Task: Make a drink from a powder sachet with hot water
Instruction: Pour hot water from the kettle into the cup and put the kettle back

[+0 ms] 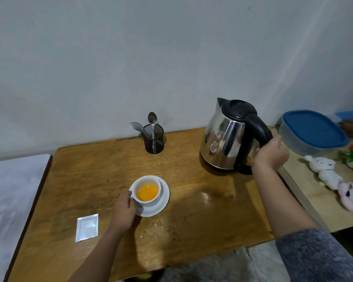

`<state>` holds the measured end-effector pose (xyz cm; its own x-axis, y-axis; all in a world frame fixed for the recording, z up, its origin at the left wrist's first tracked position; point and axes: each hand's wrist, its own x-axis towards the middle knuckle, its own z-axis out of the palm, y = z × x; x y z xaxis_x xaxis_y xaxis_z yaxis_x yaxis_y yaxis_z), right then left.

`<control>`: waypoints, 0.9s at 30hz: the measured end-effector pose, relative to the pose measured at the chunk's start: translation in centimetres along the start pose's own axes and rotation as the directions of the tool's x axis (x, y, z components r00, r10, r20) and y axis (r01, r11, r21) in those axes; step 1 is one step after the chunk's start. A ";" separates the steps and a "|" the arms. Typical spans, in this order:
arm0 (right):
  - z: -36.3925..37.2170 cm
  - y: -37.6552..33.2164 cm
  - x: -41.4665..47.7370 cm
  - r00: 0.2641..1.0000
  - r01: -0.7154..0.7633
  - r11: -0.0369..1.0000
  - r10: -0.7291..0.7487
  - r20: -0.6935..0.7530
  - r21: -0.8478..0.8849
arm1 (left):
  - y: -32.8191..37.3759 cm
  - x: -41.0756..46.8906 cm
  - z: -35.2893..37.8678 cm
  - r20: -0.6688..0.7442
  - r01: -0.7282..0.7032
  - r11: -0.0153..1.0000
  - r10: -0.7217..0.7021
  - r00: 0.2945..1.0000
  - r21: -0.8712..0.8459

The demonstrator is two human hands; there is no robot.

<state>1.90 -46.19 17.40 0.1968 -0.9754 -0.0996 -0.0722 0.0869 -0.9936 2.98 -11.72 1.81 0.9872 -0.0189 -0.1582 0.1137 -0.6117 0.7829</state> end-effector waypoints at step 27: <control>2.6 2.6 4.0 0.998 0.059 0.993 -0.059 -0.004 -0.098 | 0.3 -0.9 1.1 -0.082 -0.050 0.999 0.051 0.995 0.015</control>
<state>5.02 -49.36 14.24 0.1968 -0.9796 -0.0402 -0.1564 0.0091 -0.9876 1.96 -12.71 1.52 0.9975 0.0154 -0.0683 0.0631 -0.6214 0.7809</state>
